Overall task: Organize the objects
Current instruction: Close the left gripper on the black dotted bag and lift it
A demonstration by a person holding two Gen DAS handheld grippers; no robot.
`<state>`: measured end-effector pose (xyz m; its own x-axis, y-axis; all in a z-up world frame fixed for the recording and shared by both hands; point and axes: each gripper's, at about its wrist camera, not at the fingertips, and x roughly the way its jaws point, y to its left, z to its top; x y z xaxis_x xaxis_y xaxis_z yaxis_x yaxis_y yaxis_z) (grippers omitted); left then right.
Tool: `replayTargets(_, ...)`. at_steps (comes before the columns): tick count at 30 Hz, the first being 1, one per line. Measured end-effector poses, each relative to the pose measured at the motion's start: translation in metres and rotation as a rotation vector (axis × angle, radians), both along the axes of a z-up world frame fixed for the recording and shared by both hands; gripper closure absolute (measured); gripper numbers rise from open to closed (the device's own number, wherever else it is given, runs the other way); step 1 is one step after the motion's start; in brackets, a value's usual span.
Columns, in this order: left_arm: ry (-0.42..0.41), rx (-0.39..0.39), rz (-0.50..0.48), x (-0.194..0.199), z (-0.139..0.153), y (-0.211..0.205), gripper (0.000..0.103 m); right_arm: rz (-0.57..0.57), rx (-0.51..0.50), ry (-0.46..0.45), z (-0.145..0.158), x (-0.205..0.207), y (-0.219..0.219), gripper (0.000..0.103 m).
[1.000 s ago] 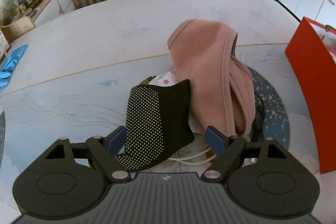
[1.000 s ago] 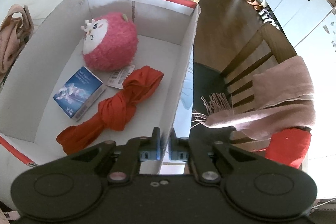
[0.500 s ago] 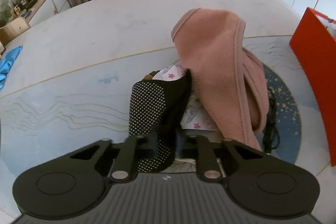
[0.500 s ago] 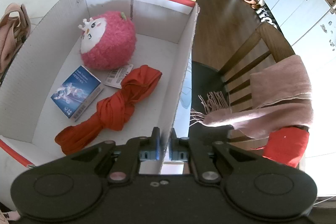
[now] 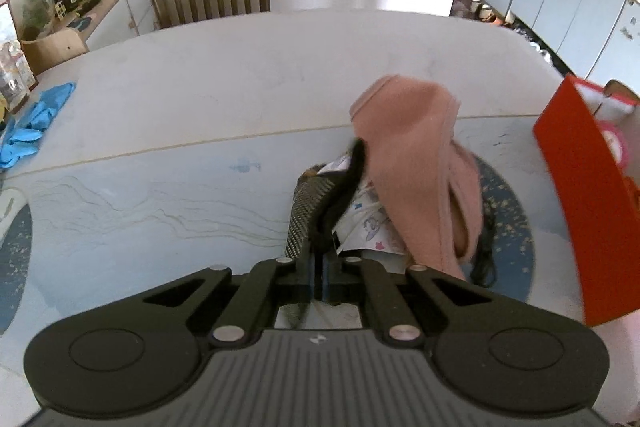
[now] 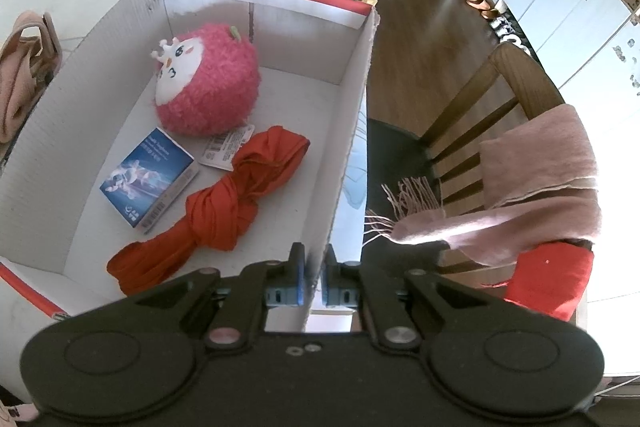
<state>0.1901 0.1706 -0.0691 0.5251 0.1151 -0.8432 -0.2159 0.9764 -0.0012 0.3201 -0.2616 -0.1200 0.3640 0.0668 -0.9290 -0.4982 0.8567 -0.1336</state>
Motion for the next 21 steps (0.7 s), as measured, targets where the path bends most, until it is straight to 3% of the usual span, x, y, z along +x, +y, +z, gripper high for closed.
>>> replayTargets(5,-0.014,-0.03,-0.041,-0.008,0.029,-0.01,0.101,0.011,0.001,0.001,0.0,0.0,0.0,0.097)
replayTargets(12,-0.101,-0.083,-0.052,-0.014,0.075,-0.021,0.101,0.019,0.012,0.001,0.0,0.0,-0.003,0.097)
replayTargets(21,-0.166,-0.129,-0.184,0.003,0.115,-0.072,0.101,0.034,0.015,0.006,0.0,0.001,-0.004,0.098)
